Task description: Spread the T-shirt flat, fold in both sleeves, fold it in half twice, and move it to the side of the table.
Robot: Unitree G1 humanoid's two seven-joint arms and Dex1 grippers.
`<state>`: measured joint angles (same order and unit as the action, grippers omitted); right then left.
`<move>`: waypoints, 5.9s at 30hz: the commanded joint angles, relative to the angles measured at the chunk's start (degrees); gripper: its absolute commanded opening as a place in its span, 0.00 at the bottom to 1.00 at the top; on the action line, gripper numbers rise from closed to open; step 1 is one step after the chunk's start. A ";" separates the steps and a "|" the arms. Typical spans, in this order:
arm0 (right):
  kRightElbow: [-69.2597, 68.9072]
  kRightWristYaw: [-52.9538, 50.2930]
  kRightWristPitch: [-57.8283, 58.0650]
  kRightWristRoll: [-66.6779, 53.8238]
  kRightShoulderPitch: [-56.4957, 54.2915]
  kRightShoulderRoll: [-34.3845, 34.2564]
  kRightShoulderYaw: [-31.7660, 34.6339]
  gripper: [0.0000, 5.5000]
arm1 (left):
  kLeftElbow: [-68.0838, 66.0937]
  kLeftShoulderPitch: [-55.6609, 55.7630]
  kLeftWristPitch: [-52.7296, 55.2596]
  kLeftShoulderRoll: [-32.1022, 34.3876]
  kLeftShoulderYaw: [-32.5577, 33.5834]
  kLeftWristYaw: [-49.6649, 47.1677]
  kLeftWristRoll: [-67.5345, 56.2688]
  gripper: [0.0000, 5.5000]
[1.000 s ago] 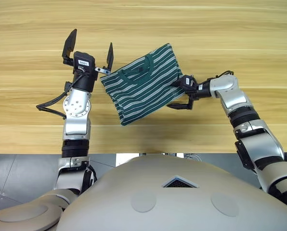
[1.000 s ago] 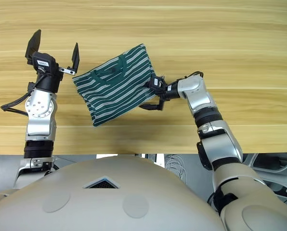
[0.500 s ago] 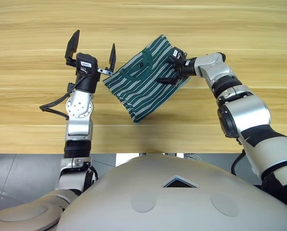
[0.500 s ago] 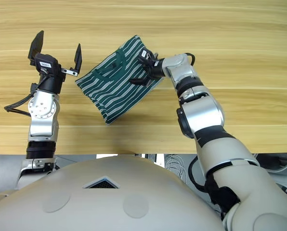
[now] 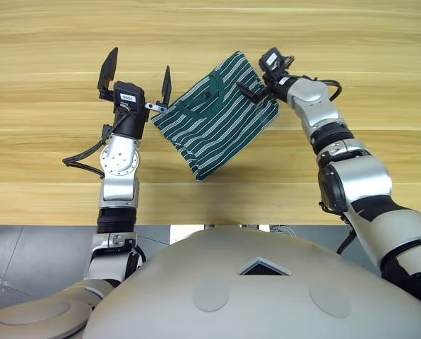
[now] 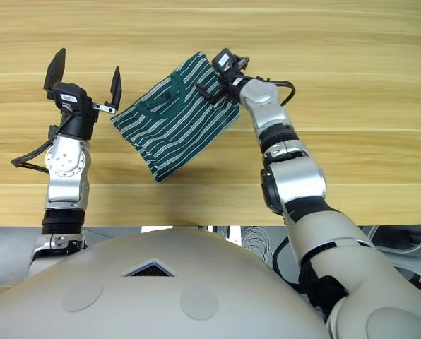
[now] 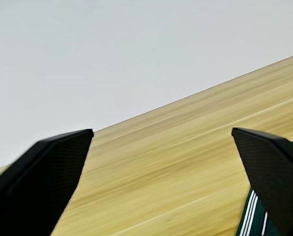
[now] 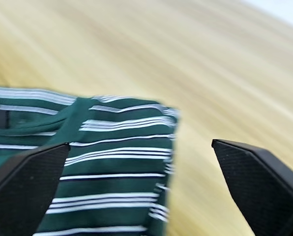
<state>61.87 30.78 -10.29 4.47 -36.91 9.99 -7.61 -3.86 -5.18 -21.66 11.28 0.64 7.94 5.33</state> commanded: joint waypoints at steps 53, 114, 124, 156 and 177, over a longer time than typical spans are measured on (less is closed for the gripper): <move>10.15 0.95 -8.57 4.00 -9.80 -10.85 -0.46 0.98 | -2.90 -5.63 -3.89 6.89 11.69 -0.03 -7.07 0.93; 5.70 18.44 -59.77 17.94 10.82 25.50 -14.78 0.98 | -9.40 -11.11 -25.13 30.62 -9.96 12.00 29.81 0.93; 6.36 13.70 -59.82 20.91 9.04 20.67 -18.17 0.98 | -10.46 -7.80 -25.07 31.53 -19.29 14.71 32.44 0.93; 9.22 24.75 -63.92 10.26 9.13 18.30 -20.29 0.18 | -17.34 2.64 -30.37 30.21 -33.46 8.99 38.65 0.81; 2.88 53.45 -58.66 -12.04 13.56 16.40 -13.74 0.04 | -22.85 8.14 -32.48 28.96 -39.59 2.58 43.98 0.12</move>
<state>66.33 81.61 -69.98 -5.15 -24.06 26.35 -22.18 -24.75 3.87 -55.26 39.02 -37.99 9.46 46.95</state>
